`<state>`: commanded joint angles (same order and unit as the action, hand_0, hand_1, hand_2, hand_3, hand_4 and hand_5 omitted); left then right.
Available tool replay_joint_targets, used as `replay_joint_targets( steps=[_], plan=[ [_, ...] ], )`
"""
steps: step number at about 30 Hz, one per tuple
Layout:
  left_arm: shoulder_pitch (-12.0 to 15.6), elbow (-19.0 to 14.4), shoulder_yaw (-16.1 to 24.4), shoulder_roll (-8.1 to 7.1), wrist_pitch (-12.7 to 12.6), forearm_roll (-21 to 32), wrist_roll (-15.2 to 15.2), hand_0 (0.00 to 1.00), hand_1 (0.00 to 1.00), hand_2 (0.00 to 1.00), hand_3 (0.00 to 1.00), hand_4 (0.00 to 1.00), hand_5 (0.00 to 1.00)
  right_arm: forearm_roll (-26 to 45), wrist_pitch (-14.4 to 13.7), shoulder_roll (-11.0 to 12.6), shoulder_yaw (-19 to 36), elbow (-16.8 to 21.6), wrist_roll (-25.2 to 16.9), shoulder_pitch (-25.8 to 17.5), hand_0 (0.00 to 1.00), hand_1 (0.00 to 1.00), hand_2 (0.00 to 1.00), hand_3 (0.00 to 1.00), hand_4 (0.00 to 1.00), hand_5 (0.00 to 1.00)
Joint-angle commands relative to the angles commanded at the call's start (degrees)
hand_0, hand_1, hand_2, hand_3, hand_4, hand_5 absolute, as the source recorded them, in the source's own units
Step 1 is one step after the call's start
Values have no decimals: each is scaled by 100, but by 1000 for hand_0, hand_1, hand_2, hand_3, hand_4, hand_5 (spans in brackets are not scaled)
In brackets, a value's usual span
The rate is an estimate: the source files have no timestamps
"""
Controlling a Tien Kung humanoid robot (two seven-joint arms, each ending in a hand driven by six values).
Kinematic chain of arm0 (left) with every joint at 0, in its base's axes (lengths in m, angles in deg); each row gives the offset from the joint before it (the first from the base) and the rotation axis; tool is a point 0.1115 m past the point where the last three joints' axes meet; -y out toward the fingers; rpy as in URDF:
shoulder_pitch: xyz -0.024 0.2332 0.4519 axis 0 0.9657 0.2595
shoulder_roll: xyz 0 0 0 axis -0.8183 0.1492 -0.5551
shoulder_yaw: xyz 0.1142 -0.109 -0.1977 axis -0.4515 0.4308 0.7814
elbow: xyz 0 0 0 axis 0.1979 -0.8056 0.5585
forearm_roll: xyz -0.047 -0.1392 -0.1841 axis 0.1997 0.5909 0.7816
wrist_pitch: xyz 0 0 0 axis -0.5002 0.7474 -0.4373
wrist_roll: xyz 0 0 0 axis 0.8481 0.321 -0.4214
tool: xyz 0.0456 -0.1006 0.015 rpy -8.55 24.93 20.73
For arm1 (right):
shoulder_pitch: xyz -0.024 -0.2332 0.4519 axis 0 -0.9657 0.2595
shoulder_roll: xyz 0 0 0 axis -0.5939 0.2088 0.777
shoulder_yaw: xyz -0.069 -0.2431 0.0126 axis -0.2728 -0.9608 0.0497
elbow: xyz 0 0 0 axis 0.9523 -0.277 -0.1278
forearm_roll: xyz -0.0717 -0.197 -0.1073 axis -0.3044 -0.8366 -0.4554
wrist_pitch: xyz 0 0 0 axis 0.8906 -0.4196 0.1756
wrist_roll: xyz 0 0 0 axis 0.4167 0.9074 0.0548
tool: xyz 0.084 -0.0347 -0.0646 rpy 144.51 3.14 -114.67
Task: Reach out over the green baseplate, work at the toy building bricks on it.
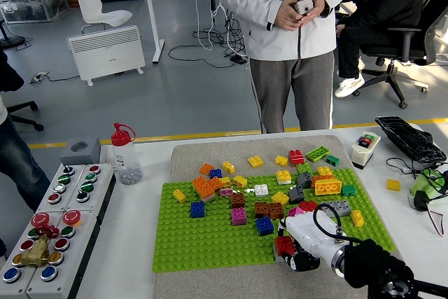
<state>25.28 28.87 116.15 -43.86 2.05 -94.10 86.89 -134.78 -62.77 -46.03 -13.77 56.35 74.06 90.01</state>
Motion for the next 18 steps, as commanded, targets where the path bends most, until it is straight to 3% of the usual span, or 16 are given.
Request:
replay_joint_targets(
  steps=[18],
  plan=[
    [1,0,-7,-1,1,14,-1,674,687,661,605,349,998,-28,-4,-3,7,-8,-8,5,356,255,356,692,619,261]
  ],
)
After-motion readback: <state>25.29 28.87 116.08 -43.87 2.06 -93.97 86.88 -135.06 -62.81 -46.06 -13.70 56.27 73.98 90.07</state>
